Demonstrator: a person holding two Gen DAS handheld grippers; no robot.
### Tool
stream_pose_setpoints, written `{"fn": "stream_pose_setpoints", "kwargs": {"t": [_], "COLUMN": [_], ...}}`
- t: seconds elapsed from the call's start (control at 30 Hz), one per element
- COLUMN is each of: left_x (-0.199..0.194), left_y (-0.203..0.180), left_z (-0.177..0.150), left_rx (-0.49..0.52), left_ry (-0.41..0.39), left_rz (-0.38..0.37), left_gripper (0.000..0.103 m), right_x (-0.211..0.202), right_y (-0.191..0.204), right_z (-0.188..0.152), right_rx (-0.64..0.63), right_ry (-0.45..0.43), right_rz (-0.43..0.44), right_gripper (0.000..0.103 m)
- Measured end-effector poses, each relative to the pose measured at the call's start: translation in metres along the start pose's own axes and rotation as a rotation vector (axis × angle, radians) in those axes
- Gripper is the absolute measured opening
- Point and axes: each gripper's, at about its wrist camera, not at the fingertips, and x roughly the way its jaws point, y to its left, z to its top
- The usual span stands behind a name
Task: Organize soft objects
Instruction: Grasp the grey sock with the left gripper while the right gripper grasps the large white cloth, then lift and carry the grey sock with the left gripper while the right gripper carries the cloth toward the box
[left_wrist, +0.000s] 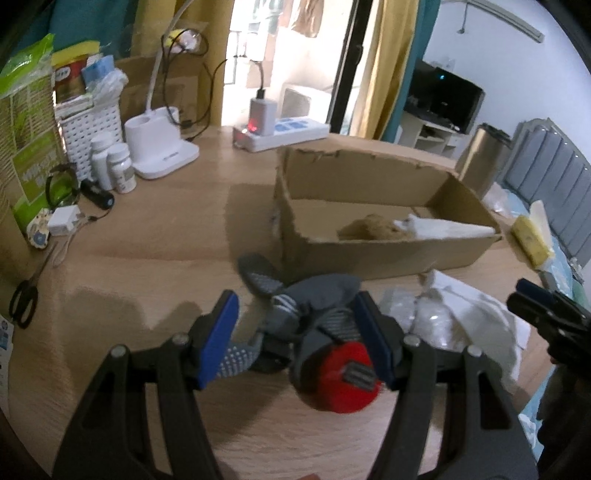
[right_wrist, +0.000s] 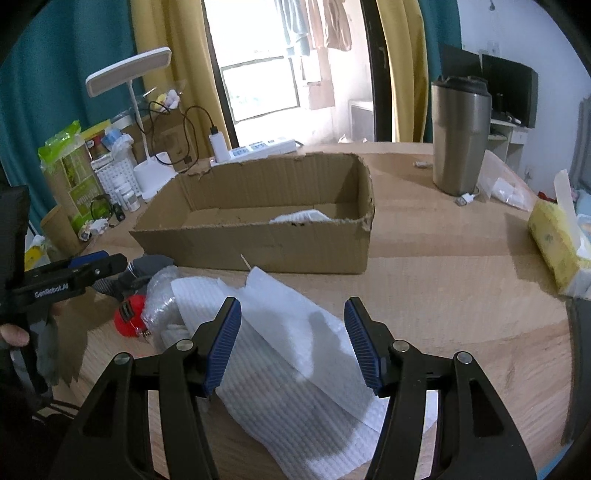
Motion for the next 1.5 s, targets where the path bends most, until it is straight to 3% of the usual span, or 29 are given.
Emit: {"fn": "stream_pose_setpoints", "kwargs": {"t": [0.23,0.73,0.8,0.87,0.93,1.13,1.4,1.5], "left_x": [0.014,0.034,0.035,0.036,0.037,0.034,0.024,0.019], "left_y": [0.004,0.001,0.000,0.000,-0.001,-0.002,-0.004,-0.007], "left_z": [0.001,-0.007,-0.007,-0.009,-0.010,-0.011,-0.010,-0.010], "left_rx": [0.004,0.047,0.052,0.046,0.048,0.054,0.075,0.088], "left_ry": [0.038,0.104,0.107,0.113,0.118,0.118,0.084,0.068], "left_rz": [0.029,0.014,0.006,-0.006,-0.017,-0.051,-0.082,-0.091], "left_gripper": [0.066,0.063,0.056,0.054,0.043,0.027,0.020,0.019], "right_x": [0.012,0.029,0.029,0.030,0.030,0.027,0.007,0.003], "right_y": [-0.001,0.000,0.001,0.005,0.008,0.012,0.010,0.012], "right_z": [-0.007,-0.013,-0.013,-0.013,-0.013,-0.011,0.001,0.003], "right_rx": [0.000,-0.007,-0.016,-0.038,-0.061,-0.098,-0.078,-0.102], "right_ry": [0.041,0.108,0.108,0.109,0.106,0.086,0.004,-0.005], "right_rz": [0.019,0.038,0.040,0.043,0.033,-0.006,-0.007,-0.018], "right_gripper": [0.062,0.061,0.057,0.047,0.040,0.014,0.013,0.005]}}
